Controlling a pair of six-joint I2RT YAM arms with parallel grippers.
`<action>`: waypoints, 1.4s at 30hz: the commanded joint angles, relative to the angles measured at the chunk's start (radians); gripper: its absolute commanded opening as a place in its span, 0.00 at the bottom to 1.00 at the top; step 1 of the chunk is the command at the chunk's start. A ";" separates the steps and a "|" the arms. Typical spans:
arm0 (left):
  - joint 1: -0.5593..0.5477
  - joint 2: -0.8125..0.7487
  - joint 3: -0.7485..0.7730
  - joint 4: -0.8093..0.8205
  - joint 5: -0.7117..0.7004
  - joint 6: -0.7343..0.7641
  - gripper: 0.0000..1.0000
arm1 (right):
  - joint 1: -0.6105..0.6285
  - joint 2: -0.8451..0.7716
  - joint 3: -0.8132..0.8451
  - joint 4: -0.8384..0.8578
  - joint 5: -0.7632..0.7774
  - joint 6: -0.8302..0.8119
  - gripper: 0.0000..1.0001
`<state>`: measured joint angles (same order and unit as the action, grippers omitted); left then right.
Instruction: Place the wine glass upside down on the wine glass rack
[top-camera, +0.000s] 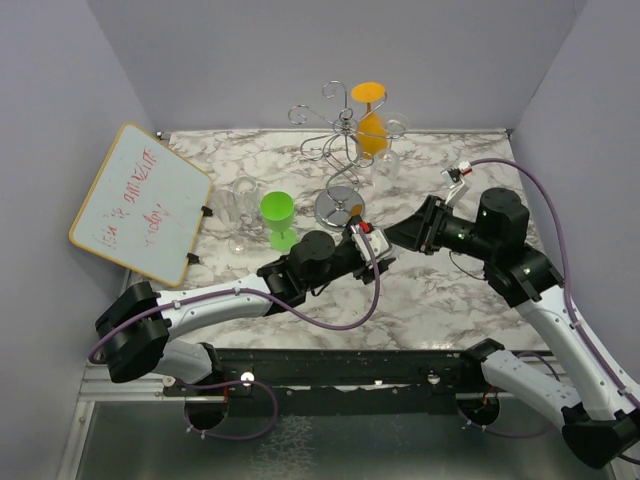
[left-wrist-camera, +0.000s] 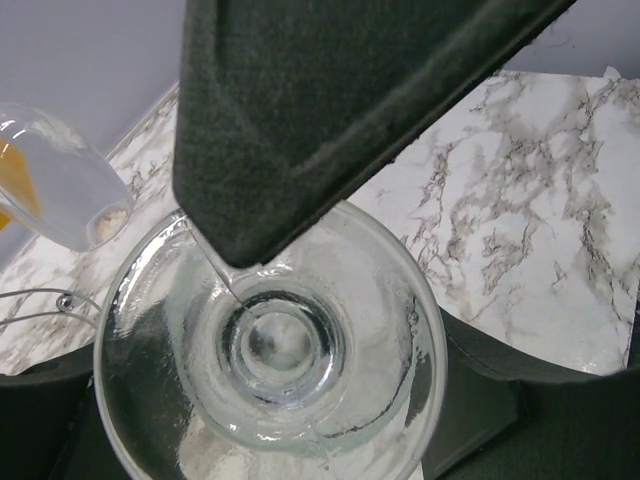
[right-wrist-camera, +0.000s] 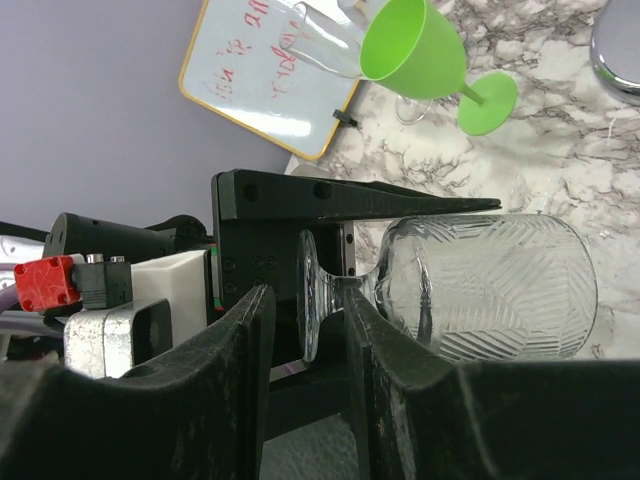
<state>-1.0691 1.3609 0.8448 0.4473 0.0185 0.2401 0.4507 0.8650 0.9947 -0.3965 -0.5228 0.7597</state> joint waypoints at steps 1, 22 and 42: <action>-0.004 -0.024 0.039 0.082 0.039 0.011 0.09 | 0.005 0.026 -0.041 0.070 -0.090 0.030 0.38; 0.036 -0.068 -0.033 0.201 0.068 -0.250 0.74 | 0.005 -0.086 -0.072 0.201 0.010 0.309 0.01; 0.142 -0.122 -0.136 0.300 0.332 -0.124 0.78 | 0.004 -0.151 -0.102 0.264 0.057 0.558 0.01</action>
<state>-0.9447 1.2503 0.7250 0.7212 0.3328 0.0147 0.4519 0.7296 0.8993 -0.1944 -0.4500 1.2392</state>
